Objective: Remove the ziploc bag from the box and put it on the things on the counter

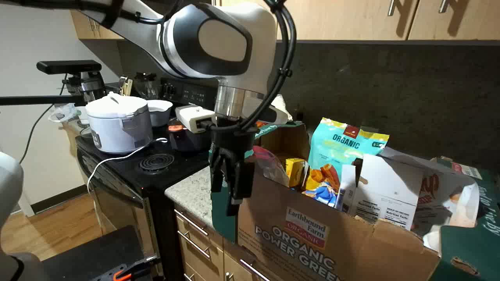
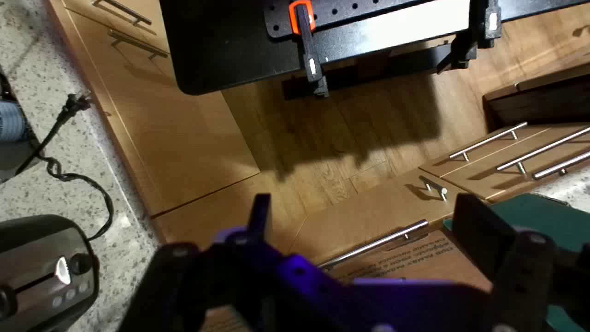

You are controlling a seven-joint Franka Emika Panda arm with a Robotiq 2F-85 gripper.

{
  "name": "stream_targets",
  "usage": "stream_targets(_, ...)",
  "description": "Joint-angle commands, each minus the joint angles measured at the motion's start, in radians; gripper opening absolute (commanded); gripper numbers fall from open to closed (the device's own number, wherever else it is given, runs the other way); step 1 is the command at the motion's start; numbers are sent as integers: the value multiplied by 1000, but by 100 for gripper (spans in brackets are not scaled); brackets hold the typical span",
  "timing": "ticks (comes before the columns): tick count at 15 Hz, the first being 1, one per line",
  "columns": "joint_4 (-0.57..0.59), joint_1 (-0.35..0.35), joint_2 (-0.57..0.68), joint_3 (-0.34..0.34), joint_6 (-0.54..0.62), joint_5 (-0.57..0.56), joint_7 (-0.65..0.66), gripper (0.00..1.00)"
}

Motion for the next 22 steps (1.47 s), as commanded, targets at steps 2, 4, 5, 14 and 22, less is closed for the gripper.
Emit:
stream_targets(2, 2, 15, 0, -14, -4, -5, 4, 100)
stream_targets(4, 2, 15, 0, -14, -4, -5, 4, 100)
stream_targets(5, 2, 15, 0, -14, -4, -5, 4, 100)
stream_targets(14, 143, 61, 31, 28, -55, -53, -2, 100)
stream_targets(22, 385, 115, 195, -2, -86, -107, -307, 100)
